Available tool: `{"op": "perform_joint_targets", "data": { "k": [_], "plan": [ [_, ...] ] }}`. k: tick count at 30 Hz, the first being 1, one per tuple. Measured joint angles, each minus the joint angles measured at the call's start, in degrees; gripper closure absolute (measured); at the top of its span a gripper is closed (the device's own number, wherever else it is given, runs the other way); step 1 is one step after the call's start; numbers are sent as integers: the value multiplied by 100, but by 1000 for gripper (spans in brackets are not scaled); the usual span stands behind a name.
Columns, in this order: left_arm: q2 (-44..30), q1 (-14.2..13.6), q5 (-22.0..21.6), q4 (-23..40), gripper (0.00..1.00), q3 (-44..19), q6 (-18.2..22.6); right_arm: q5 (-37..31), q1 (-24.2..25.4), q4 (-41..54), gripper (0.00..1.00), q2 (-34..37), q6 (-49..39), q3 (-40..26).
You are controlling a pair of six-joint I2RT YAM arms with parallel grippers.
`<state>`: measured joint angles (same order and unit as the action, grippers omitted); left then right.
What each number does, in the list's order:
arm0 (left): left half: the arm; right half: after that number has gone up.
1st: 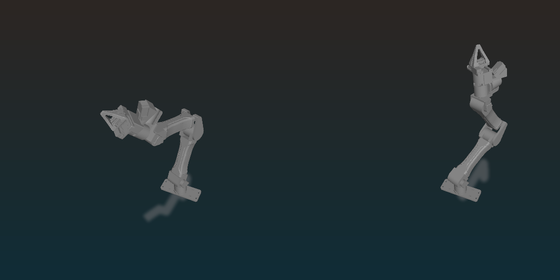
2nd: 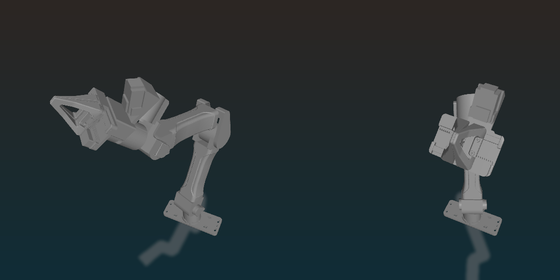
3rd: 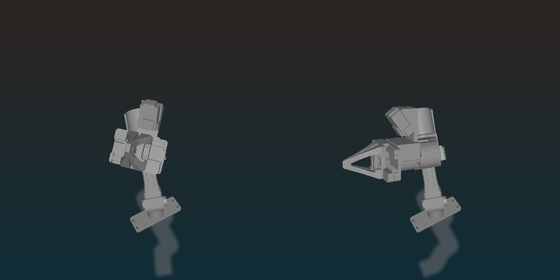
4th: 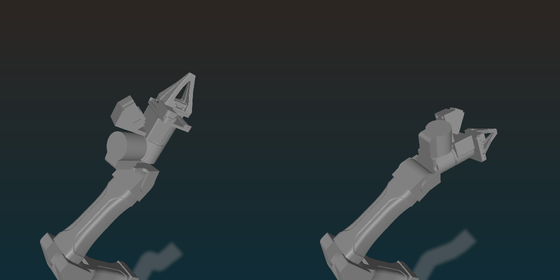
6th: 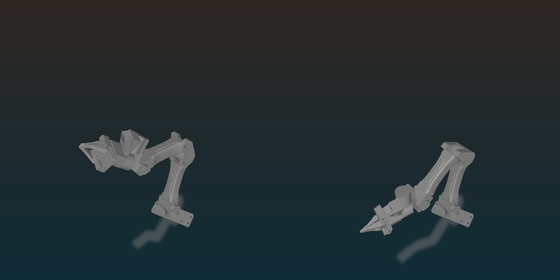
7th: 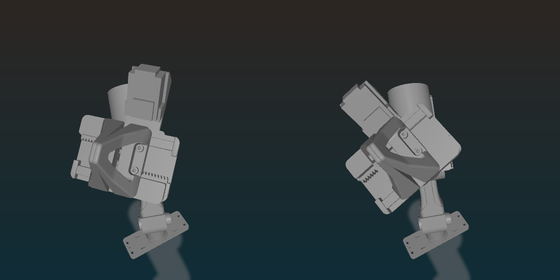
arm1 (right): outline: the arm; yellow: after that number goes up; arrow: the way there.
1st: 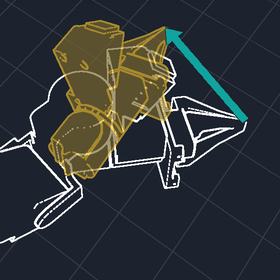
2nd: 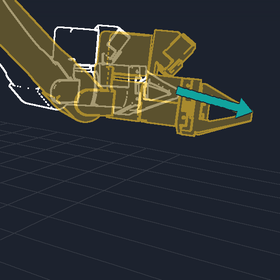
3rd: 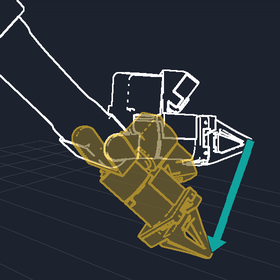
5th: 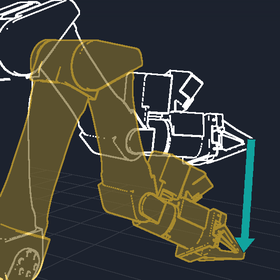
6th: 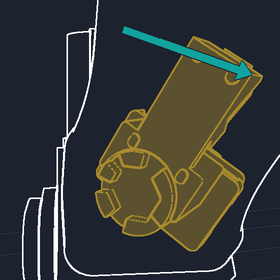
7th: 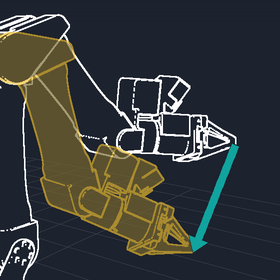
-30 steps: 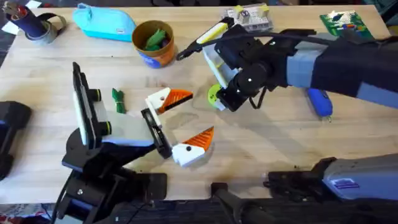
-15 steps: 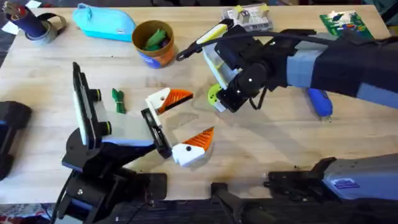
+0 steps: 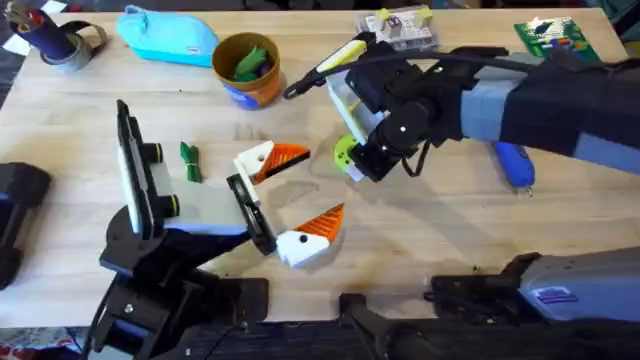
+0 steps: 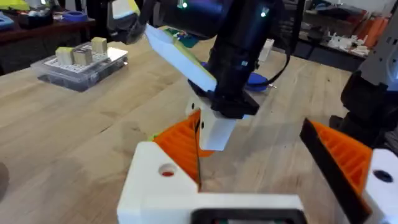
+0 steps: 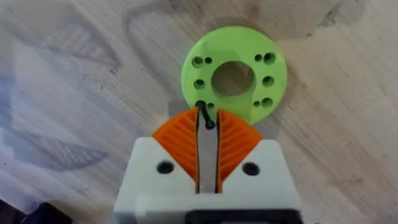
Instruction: Pick up the gripper from the table and insert it into the empty holder that is missing its gripper. Then pick up a screw, insert it into the mounting hole, and use the screwdriver to tighten it. Finally, clean up the table by picking up the vegetable and placing it into the bucket.
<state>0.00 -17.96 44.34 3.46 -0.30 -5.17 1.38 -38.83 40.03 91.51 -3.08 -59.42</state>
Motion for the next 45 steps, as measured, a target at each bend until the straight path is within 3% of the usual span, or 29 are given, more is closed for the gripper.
{"op": "perform_joint_targets", "data": {
  "k": [5,10,20,28,36,45],
  "plan": [
    [0,0,0,2,9,0,0,1,0,13,863,1,1,0],
    [0,0,0,2,9,0,1,21,0,2,991,-1,-18,0],
    [1,0,0,2,9,0,0,22,0,-58,995,-47,71,-3],
    [0,0,0,2,9,0,0,20,0,453,995,-677,519,-254],
    [0,0,0,1,9,0,0,19,0,2000,995,-533,619,-1986],
    [0,0,0,0,9,0,0,31,-53,3645,995,680,567,-4566]
  ]
}}
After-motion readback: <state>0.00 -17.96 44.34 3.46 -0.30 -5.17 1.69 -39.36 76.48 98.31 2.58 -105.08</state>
